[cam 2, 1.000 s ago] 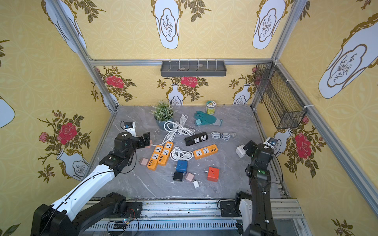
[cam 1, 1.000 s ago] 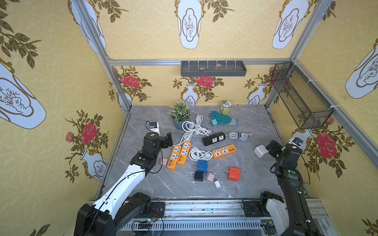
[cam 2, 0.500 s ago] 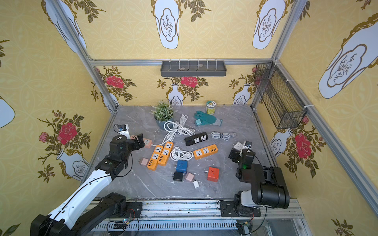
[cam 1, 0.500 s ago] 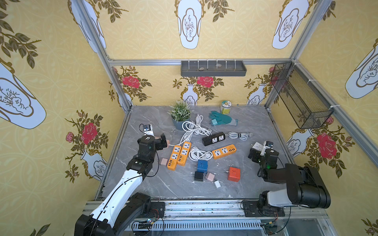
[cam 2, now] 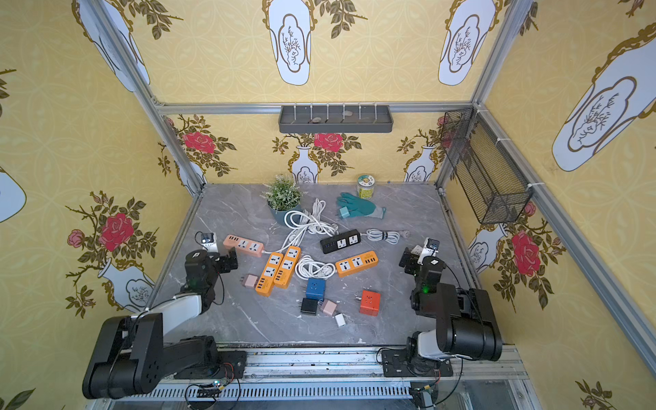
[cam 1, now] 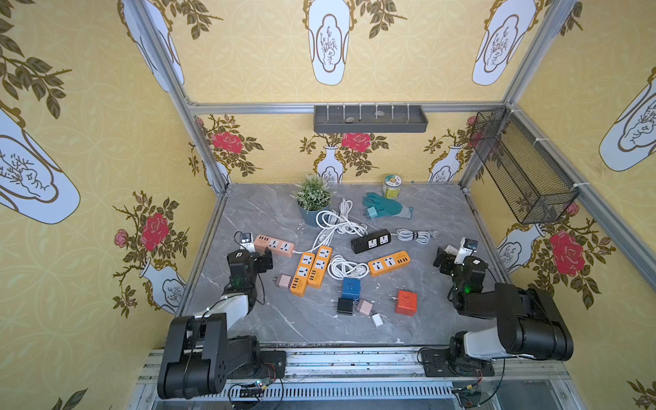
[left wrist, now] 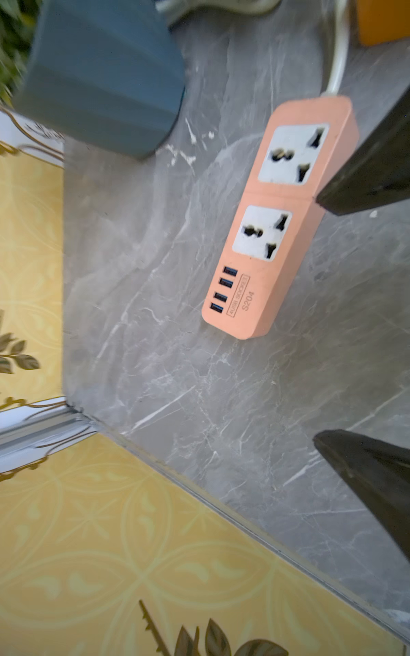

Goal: Pull the plug off the socket
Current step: Reset both arms

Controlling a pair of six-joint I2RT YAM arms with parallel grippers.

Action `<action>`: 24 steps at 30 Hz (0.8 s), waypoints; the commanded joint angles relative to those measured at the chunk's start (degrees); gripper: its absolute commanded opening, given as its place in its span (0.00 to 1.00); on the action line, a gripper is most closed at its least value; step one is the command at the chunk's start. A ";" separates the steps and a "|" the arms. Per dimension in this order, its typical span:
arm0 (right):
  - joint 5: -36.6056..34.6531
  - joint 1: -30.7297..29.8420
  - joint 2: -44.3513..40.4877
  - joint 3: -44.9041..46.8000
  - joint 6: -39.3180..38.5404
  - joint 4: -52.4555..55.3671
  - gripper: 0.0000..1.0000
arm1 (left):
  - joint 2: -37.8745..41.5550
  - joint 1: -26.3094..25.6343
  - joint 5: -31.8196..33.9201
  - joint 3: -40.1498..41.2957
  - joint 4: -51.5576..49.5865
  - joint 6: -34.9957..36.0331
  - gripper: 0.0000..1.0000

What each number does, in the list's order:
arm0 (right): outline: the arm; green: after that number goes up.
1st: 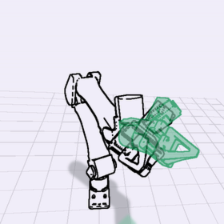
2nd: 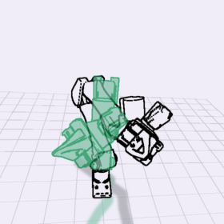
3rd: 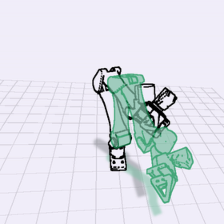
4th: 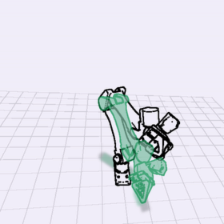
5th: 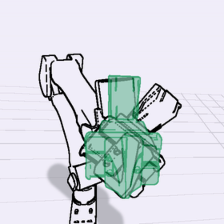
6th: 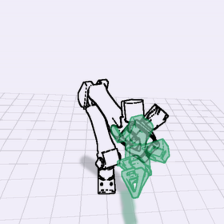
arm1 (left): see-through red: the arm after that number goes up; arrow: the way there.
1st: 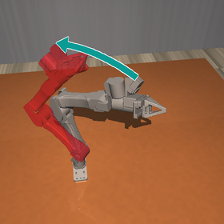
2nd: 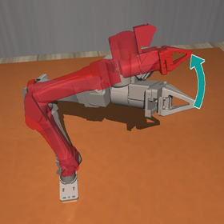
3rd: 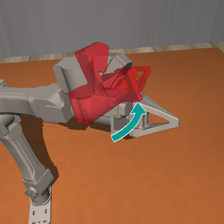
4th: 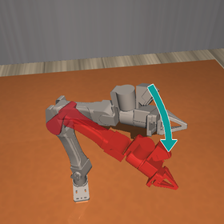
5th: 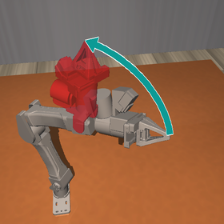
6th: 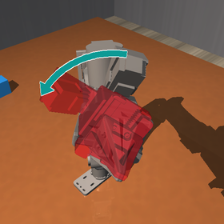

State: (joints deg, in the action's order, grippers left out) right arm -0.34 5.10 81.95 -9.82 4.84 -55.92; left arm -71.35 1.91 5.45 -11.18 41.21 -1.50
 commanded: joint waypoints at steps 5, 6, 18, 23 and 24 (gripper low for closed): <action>0.06 -0.04 -0.01 0.27 -0.31 -4.37 0.98 | -1.66 0.68 -4.35 1.14 11.29 2.11 1.00; -0.32 -0.14 -0.28 0.54 -0.43 -4.24 0.98 | -1.34 0.66 -4.29 1.32 11.30 2.19 1.00; -8.36 -2.09 -1.83 7.80 0.74 -16.12 0.98 | -1.69 0.64 -4.57 1.55 12.31 2.29 1.00; -8.79 -2.55 -1.69 7.76 0.52 -16.21 0.98 | -1.68 0.64 -4.59 1.57 12.30 2.29 1.00; -8.88 -2.66 -1.65 7.63 0.41 -16.14 0.98 | -1.69 0.64 -4.62 1.60 12.35 2.29 1.00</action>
State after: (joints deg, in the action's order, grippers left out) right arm -8.21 2.66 80.23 -2.04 5.54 -68.12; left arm -72.86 2.57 1.45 -9.96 51.77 0.19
